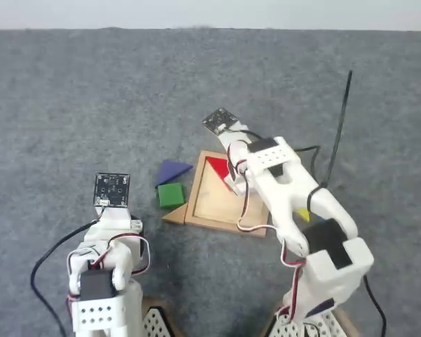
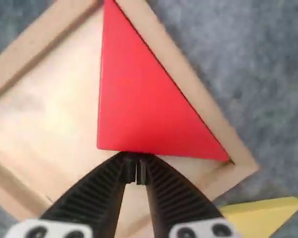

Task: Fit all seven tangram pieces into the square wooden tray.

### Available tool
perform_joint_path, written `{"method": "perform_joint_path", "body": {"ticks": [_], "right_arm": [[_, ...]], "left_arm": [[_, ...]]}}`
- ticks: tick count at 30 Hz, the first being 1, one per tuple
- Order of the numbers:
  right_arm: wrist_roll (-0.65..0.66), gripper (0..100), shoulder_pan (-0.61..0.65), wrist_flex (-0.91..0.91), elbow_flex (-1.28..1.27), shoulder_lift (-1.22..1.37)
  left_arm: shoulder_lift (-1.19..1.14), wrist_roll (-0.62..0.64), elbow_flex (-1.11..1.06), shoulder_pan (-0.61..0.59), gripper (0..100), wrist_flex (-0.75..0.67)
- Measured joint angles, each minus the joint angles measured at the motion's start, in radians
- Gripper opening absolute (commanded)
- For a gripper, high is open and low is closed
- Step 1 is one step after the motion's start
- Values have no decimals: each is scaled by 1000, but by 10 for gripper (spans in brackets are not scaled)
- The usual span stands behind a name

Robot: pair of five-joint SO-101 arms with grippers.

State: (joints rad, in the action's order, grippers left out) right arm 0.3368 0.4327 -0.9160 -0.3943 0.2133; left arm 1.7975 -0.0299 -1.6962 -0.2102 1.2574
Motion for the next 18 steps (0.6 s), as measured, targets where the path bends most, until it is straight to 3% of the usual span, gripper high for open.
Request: {"method": "perform_joint_path", "body": {"ticks": [10,18], "right_arm": [[-46,8,-20,-5,23,-5],[-107,13,-43,-58,-180,-367]], "left_arm": [[0,0,0,0,18,0],[0,0,0,0,18,0]]}}
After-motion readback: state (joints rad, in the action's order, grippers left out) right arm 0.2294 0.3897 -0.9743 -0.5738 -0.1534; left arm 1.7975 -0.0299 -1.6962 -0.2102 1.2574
